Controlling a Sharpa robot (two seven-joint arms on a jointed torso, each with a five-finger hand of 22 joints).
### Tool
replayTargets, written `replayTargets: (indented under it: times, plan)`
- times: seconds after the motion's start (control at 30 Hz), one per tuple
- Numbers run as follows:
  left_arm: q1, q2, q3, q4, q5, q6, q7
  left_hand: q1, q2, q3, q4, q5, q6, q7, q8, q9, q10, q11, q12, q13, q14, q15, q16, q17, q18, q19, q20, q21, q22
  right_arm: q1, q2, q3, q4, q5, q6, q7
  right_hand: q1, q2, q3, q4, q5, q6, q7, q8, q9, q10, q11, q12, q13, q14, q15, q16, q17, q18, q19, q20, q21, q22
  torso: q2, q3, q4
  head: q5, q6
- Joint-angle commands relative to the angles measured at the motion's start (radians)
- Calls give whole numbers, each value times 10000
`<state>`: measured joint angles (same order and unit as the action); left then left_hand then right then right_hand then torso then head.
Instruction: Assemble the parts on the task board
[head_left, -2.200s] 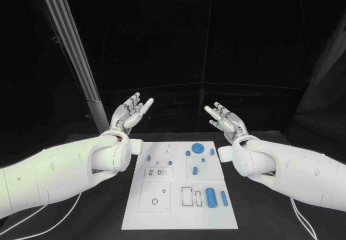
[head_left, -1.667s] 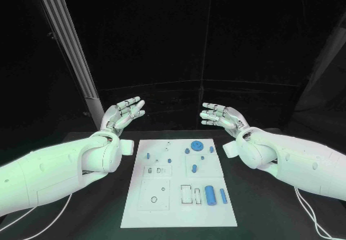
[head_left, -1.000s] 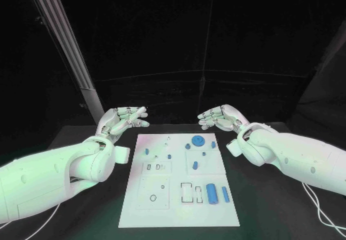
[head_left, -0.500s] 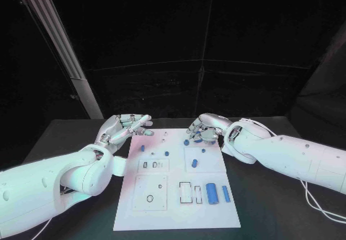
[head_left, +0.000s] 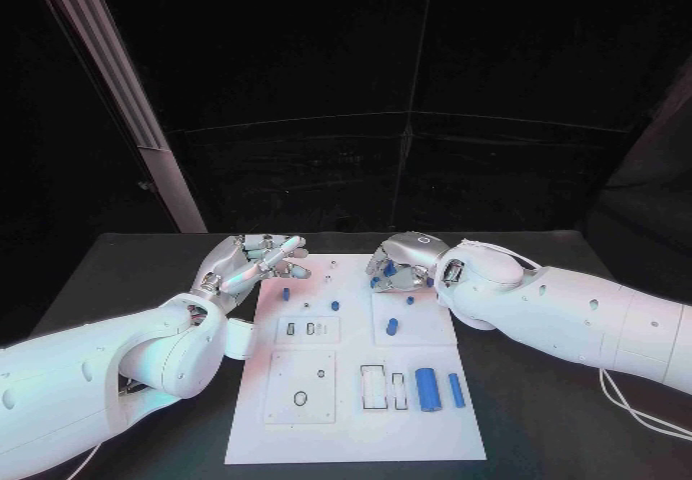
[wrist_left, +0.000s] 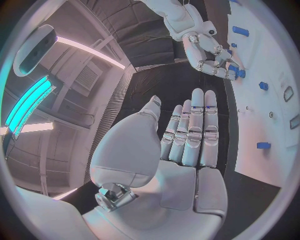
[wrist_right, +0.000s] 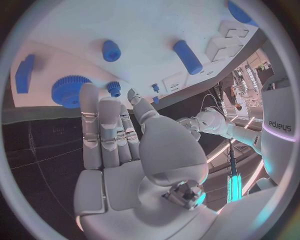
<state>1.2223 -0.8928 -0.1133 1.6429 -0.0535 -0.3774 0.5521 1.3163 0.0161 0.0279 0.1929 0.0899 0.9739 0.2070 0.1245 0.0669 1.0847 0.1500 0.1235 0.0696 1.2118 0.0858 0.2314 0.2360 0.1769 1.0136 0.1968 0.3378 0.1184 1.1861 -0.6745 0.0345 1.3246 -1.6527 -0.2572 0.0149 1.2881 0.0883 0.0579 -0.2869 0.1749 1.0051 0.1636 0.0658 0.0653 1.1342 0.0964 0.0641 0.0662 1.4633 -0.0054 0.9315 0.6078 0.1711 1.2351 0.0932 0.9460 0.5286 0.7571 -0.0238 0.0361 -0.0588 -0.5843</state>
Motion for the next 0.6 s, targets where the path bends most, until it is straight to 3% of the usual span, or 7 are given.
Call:
replayTargets:
  times: [0.03, 0.37, 0.6]
  plan:
    - [14, 12, 4, -15, -103, 259, -32, 65, 71, -22, -50, -55, 29, 54, -71, -14, 21, 9, -55, -7, -55, 54, -73, 24, 58, 34, 37, -70, -16, 30, 29, 12, 8, -649, 163, -334, -58, -61, 109, 5, -44, -96, 9, -21, 2, -72, 3, -7, 7, 163, 59, 246, 234, -65, -45, 51, 220, 224, 64, -16, 23, -7, -20]
    - [15, 4, 4, -75, -103, 298, -73, 69, 81, -20, -54, -53, 27, 58, -79, -14, 19, 12, -66, -7, -63, 58, -86, 33, 57, 30, 40, -77, -21, 51, -5, 15, 83, -882, 32, -516, -33, 3, 402, 4, -177, -65, 16, -3, 10, -10, 3, 10, 16, 95, 69, 819, 760, -113, -98, 78, 761, 787, 118, -23, 23, 3, -49]
    - [16, 16, 4, -104, -103, 321, -93, 77, 96, -16, -61, -51, 26, 63, -89, -14, 17, 16, -79, -8, -69, 62, -99, 45, 57, 27, 43, -86, -28, 83, 11, 16, 42, -930, 263, -587, -30, 12, 531, 5, -242, -33, 15, 1, 12, -20, 4, -5, 8, 67, 75, 942, 854, -118, -138, 83, 886, 899, 139, -27, 30, -18, -81]
